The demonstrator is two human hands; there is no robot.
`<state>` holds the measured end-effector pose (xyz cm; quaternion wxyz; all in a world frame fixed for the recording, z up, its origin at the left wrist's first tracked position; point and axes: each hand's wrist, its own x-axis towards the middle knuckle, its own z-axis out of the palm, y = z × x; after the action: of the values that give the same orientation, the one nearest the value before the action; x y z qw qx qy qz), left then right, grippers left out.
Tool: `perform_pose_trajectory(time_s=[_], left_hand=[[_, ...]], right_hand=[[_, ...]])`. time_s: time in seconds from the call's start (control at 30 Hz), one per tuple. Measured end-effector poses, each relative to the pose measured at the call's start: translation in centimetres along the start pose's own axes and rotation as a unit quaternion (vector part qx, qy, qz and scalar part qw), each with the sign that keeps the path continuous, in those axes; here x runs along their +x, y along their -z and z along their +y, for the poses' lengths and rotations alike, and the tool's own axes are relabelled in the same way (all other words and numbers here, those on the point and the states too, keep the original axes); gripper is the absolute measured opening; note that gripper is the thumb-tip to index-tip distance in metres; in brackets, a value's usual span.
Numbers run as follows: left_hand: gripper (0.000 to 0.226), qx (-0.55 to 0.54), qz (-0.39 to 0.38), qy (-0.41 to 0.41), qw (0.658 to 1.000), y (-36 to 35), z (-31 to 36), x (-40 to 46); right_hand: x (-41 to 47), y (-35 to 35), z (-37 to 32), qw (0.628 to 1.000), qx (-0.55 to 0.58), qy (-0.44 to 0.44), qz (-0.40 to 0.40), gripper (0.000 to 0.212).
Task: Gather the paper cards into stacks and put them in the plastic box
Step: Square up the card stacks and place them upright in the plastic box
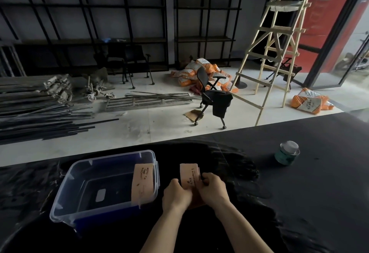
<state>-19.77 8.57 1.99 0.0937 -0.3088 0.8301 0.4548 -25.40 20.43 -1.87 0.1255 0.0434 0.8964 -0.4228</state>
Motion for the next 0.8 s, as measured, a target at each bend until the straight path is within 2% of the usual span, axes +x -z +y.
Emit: perform_pose_trajectory(time_s=[0.1, 0.2, 0.27, 0.33, 0.43, 0.6, 0.7, 0.73, 0.77, 0.8], left_hand=[[0.042, -0.025, -0.018, 0.007, 0.999, -0.3, -0.2, -0.5], [0.050, -0.080, -0.032, -0.002, 0.996, 0.0, -1.1, -1.5], [0.048, -0.129, -0.050, -0.031, 0.990, 0.6, -2.2, -2.8], [0.049, -0.160, -0.075, -0.061, 0.982, 1.8, -3.8, -4.7], [0.053, -0.171, -0.093, -0.112, 0.974, 4.6, -6.7, -7.5], [0.065, -0.100, -0.022, -0.172, 0.980, 10.4, -11.8, -10.5], [0.063, -0.056, 0.031, -0.190, 0.980, 12.8, -15.5, -11.4], [0.062, -0.052, 0.048, -0.179, 0.981, 13.7, -18.2, -9.8], [0.060, -0.072, 0.045, -0.155, 0.984, 14.1, -20.3, -8.5], [0.057, -0.085, 0.036, -0.170, 0.981, 13.8, -20.6, -8.6]], right_hand=[[-0.9, 0.0, 0.7, 0.996, 0.079, -0.041, -0.017, 0.033], [-2.8, 0.6, 1.4, 0.983, 0.177, -0.021, -0.051, 0.023], [-5.3, 1.0, 1.3, 0.966, 0.247, -0.010, -0.072, 0.033], [-8.0, 1.0, 1.3, 0.956, 0.285, 0.004, -0.060, 0.039], [-12.2, 0.1, 1.0, 0.949, 0.297, 0.051, -0.094, 0.042], [-17.4, -4.1, -2.0, 0.938, 0.277, 0.168, -0.124, 0.041], [-19.7, -7.5, -3.4, 0.937, 0.248, 0.202, -0.138, 0.039], [-19.4, -10.7, -4.1, 0.938, 0.233, 0.198, -0.163, 0.041], [-19.2, -13.4, -4.3, 0.936, 0.229, 0.190, -0.188, 0.044], [-19.4, -13.4, -4.5, 0.935, 0.242, 0.183, -0.184, 0.047]])
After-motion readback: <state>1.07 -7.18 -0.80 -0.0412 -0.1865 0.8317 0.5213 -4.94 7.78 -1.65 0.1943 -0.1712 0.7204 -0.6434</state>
